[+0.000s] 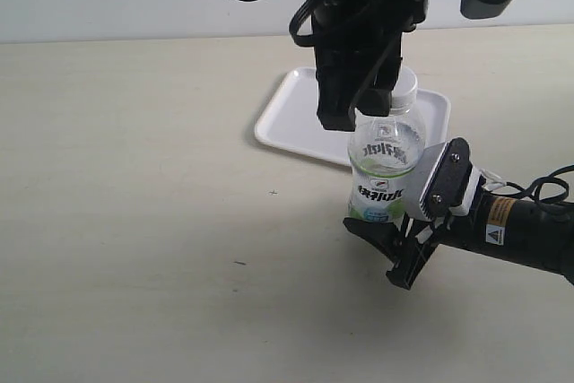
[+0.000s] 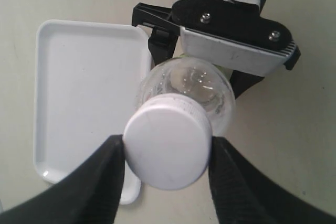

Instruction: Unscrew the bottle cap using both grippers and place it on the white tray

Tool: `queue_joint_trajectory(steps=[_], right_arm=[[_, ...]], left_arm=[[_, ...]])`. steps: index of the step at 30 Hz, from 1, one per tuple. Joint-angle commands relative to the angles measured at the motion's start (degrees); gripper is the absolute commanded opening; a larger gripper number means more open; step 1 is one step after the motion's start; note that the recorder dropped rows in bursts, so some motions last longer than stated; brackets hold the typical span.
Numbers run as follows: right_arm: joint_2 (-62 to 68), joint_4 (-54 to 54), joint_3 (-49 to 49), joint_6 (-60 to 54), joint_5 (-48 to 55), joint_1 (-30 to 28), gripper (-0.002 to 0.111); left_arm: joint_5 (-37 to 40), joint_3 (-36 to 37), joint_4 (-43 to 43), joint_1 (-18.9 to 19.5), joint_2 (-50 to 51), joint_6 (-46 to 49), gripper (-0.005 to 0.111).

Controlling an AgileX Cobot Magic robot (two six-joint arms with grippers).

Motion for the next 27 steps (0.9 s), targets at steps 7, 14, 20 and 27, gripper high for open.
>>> queue_joint_trajectory(steps=[7, 14, 20, 27], right_arm=[[-0.42, -0.29, -0.31, -0.18, -3.01, -0.24, 0.000], [-0.42, -0.29, -0.31, 0.31, -3.01, -0.24, 0.000], [-0.42, -0.29, -0.31, 0.42, -3.01, -0.24, 0.000], [-0.42, -0.41, -0.31, 0.89, -3.01, -0.24, 0.000]], left_arm=[[-0.10, -0.25, -1.44, -0.25, -0.29, -9.86, 0.000], [-0.10, -0.25, -1.56, -0.25, -0.29, -23.98, 0.000], [-0.10, -0.25, -1.56, -0.25, -0.29, -36.44, 0.000], [-0.10, -0.25, -1.67, -0.25, -0.29, -47.07, 0.000]])
